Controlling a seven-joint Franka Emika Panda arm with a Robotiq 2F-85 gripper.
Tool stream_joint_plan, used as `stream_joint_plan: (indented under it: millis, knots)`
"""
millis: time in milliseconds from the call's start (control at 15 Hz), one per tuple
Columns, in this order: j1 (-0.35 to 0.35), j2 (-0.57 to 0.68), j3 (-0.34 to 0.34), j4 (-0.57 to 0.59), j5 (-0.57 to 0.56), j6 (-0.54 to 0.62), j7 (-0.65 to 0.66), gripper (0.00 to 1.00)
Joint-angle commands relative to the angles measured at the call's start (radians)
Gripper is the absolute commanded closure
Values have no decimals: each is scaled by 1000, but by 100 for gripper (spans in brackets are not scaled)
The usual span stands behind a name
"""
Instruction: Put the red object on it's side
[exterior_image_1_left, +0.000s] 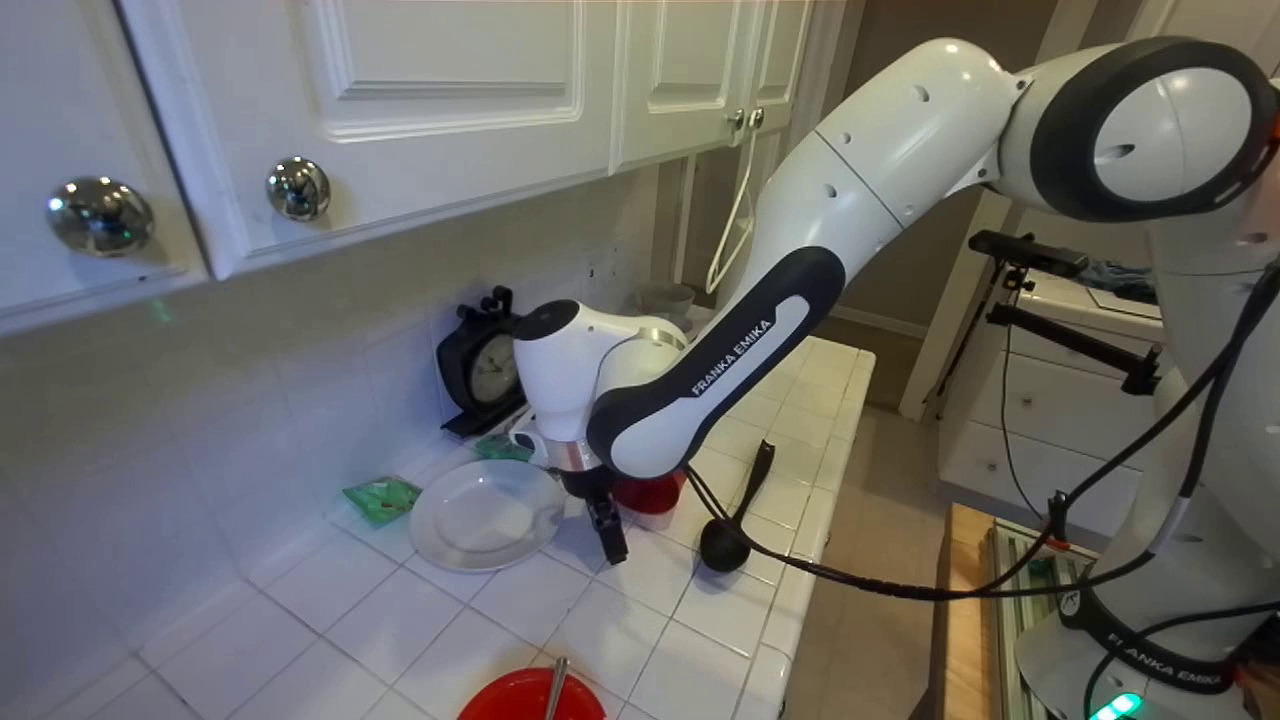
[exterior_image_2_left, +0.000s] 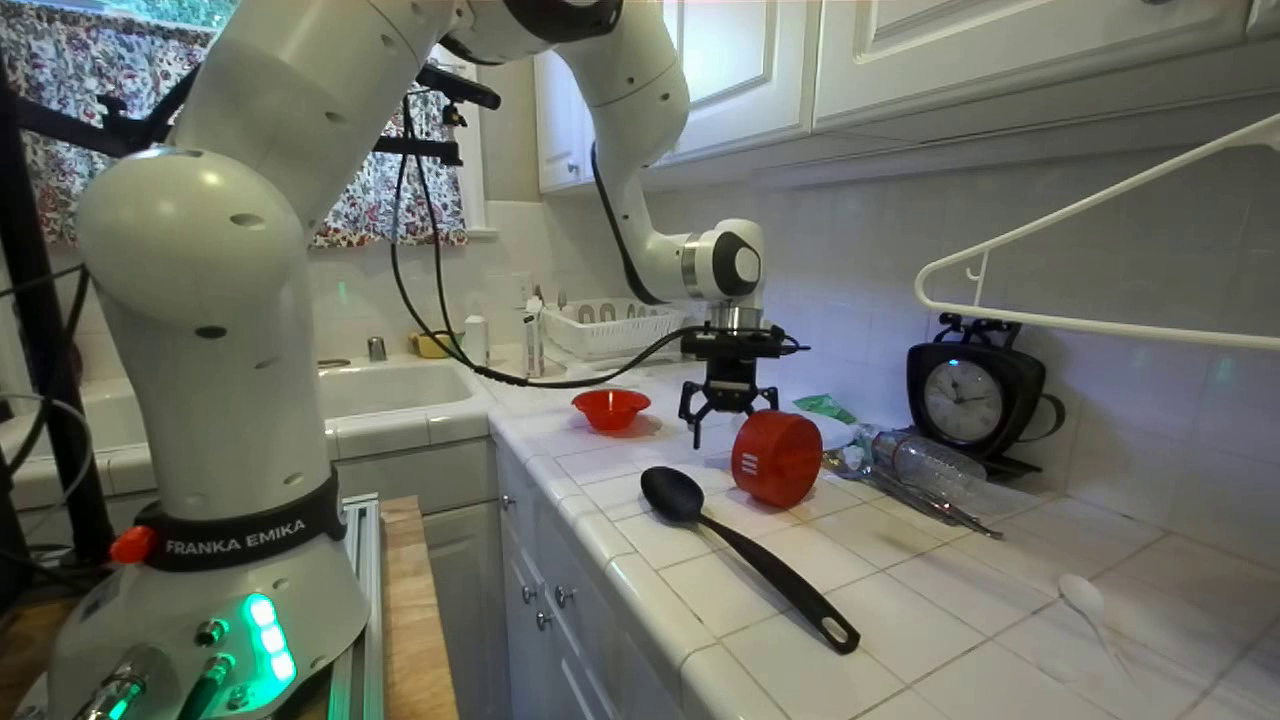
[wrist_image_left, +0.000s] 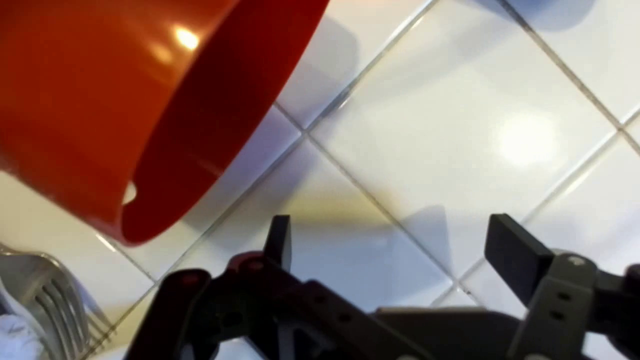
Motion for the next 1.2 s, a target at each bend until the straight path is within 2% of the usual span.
stream_joint_plan:
  millis: [0,533,733,1000,1133]
  knots:
    - [23,-53,-12,13,10,-48,68,0]
    - [-30,-262,4,-45,94,-41,65,0]
    - [-55,-330,4,-102,185,-77,85,0]
    - [-66,-402,-24,-177,202,-88,129,0]
    - [-72,-431,-40,-189,207,-129,172,0]
